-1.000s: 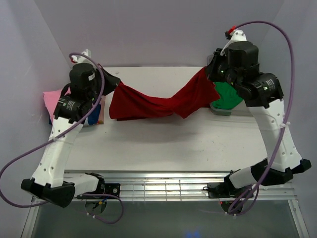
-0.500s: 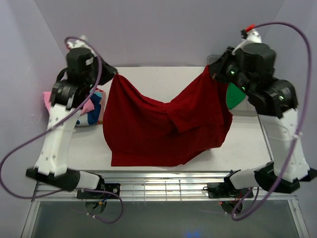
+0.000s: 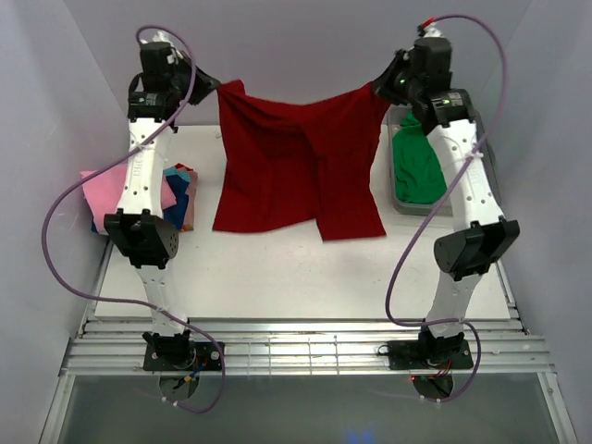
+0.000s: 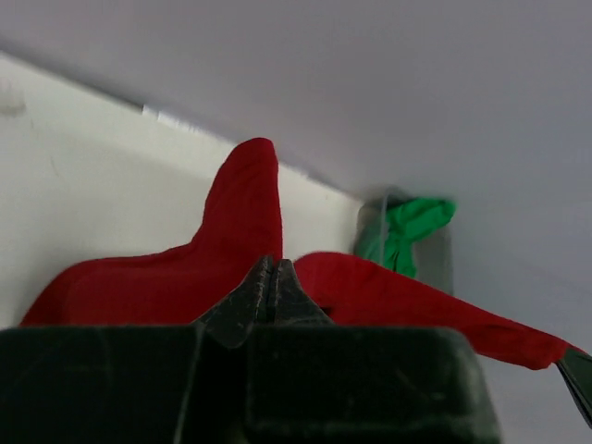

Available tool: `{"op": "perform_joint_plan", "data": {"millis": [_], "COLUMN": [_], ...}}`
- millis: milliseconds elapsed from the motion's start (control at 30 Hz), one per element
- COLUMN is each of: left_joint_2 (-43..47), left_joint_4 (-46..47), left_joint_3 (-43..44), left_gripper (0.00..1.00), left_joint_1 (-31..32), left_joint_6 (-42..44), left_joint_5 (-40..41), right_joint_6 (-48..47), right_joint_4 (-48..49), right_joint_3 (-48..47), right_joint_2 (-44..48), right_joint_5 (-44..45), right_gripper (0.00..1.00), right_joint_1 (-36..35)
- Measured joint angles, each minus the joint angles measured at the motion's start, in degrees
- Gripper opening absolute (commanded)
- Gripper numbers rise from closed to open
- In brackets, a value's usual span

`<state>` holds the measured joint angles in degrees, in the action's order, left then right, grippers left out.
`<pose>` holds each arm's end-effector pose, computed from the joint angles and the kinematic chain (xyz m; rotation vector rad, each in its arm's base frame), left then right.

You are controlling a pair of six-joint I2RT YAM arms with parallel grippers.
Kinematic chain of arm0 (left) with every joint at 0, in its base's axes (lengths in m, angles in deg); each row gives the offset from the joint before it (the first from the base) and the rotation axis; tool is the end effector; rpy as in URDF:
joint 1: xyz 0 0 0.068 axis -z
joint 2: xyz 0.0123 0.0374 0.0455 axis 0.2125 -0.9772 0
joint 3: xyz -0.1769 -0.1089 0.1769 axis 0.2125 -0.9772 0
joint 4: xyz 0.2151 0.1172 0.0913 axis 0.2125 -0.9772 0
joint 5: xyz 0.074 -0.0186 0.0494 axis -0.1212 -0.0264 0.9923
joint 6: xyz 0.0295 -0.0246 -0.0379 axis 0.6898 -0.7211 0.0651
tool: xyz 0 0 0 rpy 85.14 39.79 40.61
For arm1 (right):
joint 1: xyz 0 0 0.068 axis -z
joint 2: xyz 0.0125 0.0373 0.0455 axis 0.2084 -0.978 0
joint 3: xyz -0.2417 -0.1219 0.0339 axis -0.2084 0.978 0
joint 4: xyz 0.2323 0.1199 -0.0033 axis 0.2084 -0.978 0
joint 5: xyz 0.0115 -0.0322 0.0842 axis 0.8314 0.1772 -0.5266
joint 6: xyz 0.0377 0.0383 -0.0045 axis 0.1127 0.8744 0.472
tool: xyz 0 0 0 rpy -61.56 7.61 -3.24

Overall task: Fold and stack the t-shirts
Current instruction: Flatten the tshirt out

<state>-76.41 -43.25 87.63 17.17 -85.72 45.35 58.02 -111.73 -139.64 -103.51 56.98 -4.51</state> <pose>0.4549 -0.0470 0.4351 -0.5098 2.0095 -0.7382 0.4069 0.1203 0.4734 0.2323 1.8965 0.5435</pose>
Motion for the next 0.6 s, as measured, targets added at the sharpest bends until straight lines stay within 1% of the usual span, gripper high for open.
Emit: {"op": "perform_joint_plan", "data": {"millis": [100, 200, 267, 333, 433, 500, 600], "left_joint_2": [4.2, 9.7, 14.3, 18.8, 25.2, 28.7, 31.1], "left_joint_4": [7.2, 12.1, 15.1, 16.9, 19.1, 20.6, 18.3], "left_joint_3": [-0.5, -0.9, -3.8, -7.6, -17.6, -27.1, -40.2], "left_gripper": [0.00, 0.00, 0.00, 0.00, 0.00, 0.00, 0.00], "left_joint_1": [-1.7, -0.9, -0.3, 0.4, 0.5, 0.5, 0.5], "left_joint_6": [0.3, 0.8, 1.3, 1.9, 3.1, 3.8, 5.3], "left_joint_5": [-0.3, -1.3, -2.4, -3.7, -5.3, -6.2, -6.8], "right_joint_6": [0.7, 1.1, 1.1, 1.1, 1.0, 0.7, -0.1], "right_joint_4": [5.5, 10.4, 12.9, 15.8, 16.8, 16.6, 15.1], "right_joint_3": [1.5, 1.4, 2.3, 6.6, 15.0, 22.6, 35.2], "right_joint_2": [5.3, 10.7, 14.1, 18.2, 23.0, 25.0, 25.2], "right_joint_5": [-0.9, -2.5, -4.0, -5.7, -7.7, -8.9, -10.4], "right_gripper": [0.08, 0.08, 0.08, 0.08, 0.08, 0.08, 0.08], "right_joint_1": [4.0, 6.1, 6.3, 6.1, 5.7, 5.7, 5.7]}}
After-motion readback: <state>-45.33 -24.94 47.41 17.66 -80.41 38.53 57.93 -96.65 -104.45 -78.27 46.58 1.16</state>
